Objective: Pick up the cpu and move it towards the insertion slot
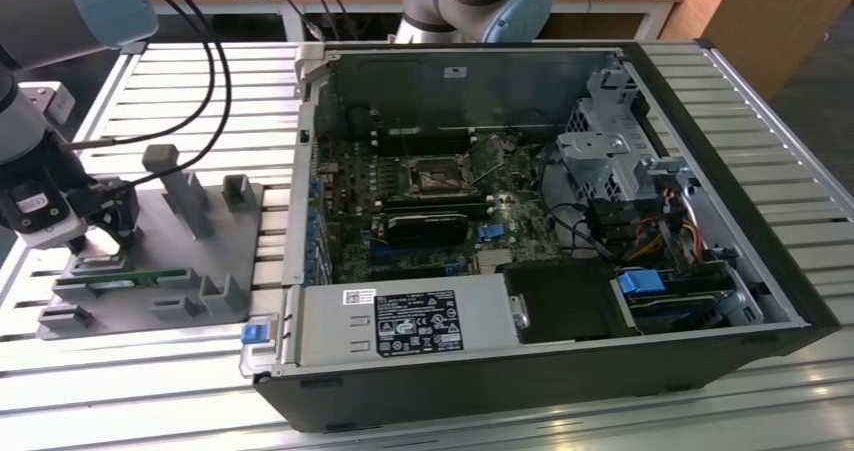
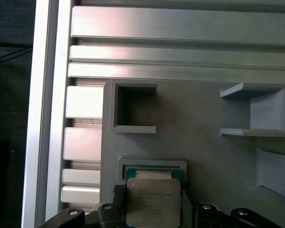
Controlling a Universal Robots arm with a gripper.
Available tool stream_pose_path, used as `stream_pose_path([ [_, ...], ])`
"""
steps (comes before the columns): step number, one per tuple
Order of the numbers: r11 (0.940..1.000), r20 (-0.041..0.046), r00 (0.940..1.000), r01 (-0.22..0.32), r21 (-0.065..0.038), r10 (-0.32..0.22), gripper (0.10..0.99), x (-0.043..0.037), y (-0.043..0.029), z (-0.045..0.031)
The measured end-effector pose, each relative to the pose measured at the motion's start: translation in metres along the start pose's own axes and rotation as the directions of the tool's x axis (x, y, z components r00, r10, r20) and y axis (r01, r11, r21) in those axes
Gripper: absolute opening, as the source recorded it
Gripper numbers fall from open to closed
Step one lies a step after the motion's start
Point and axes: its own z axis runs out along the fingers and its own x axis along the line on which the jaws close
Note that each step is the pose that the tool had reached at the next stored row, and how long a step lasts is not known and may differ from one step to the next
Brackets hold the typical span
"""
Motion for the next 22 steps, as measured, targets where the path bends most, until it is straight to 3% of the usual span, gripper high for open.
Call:
stream_pose_path([
  [22,1.0,-0.0001,1.0,0.0,0.0,0.0,0.545,0.0001,0.0003,-0.0059],
])
